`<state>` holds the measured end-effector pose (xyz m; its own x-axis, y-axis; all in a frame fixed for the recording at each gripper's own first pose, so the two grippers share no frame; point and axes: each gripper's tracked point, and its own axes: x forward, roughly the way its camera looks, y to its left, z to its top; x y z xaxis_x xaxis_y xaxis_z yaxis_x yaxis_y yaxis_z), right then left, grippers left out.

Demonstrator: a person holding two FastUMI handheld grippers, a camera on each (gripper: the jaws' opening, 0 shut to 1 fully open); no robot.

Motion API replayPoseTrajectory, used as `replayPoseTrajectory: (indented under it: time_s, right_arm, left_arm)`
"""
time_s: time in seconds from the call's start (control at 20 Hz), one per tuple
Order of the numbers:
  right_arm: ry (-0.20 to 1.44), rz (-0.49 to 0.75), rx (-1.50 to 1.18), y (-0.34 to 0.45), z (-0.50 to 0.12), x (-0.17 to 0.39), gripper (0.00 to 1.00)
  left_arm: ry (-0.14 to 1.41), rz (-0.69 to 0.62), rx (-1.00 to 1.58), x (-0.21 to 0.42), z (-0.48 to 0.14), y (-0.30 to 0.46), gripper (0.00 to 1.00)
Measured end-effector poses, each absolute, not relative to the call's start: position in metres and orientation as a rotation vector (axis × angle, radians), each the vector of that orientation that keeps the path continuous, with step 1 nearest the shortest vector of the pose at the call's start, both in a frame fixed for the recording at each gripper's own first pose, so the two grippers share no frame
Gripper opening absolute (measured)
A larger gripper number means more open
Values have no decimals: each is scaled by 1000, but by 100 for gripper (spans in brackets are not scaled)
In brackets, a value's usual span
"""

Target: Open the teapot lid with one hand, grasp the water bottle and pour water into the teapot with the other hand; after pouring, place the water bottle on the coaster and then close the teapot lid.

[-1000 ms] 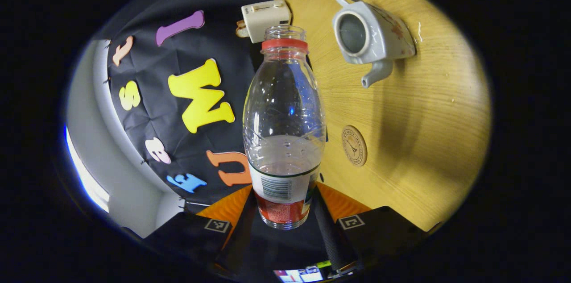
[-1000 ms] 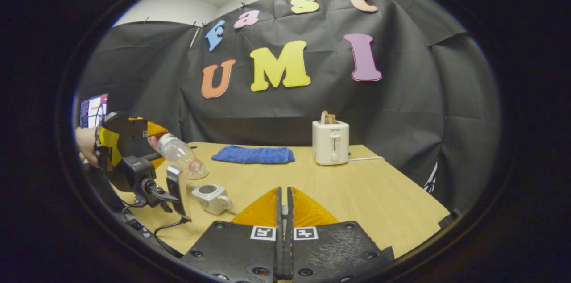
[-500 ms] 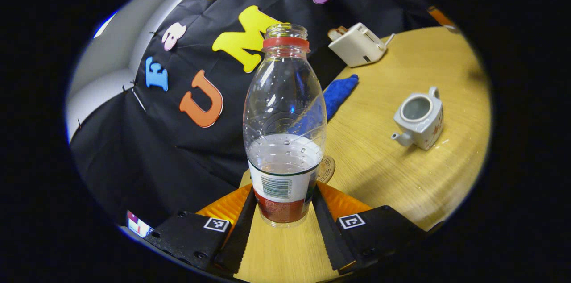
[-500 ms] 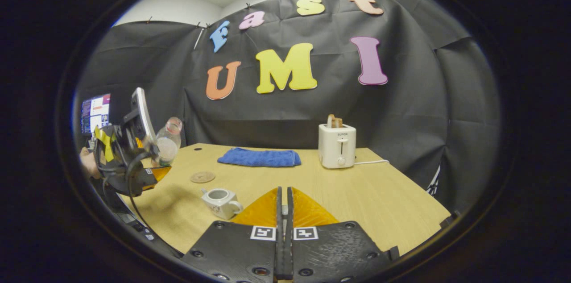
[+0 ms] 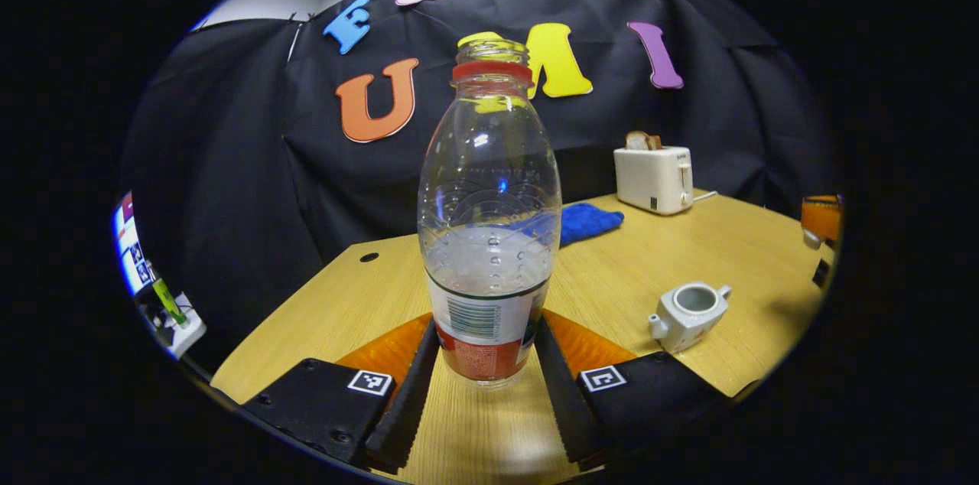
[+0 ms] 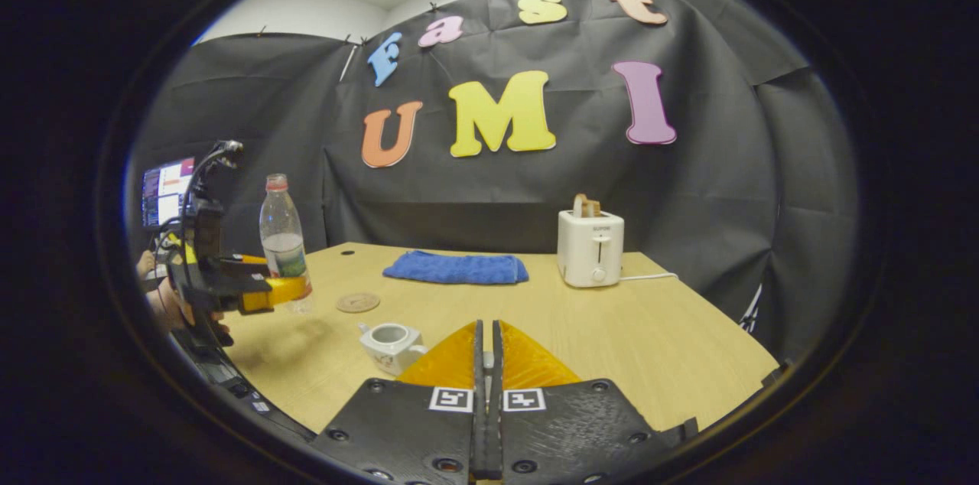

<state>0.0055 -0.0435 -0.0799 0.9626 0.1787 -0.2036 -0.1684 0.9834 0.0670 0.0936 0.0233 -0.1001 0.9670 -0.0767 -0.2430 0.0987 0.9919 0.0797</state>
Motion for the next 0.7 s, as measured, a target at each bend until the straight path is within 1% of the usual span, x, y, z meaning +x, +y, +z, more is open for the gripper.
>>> replayPoseTrajectory:
  time_s: [0.25,0.45,0.55,0.7]
  right_arm:
    - [221,168,50,-42,-85,8,0]
    - [233,149,39,-46,-93,11,0]
    - [244,140,35,-50,-98,12,0]
    - [259,116,32,-59,-104,17,0]
  left_arm:
    - [151,-164,-12,131,-84,16,74]
    - [135,-153,-51,166,-95,23,75]
    - [151,-155,-49,182,-106,24,76]
    - [246,-159,-32,196,-133,26,76]
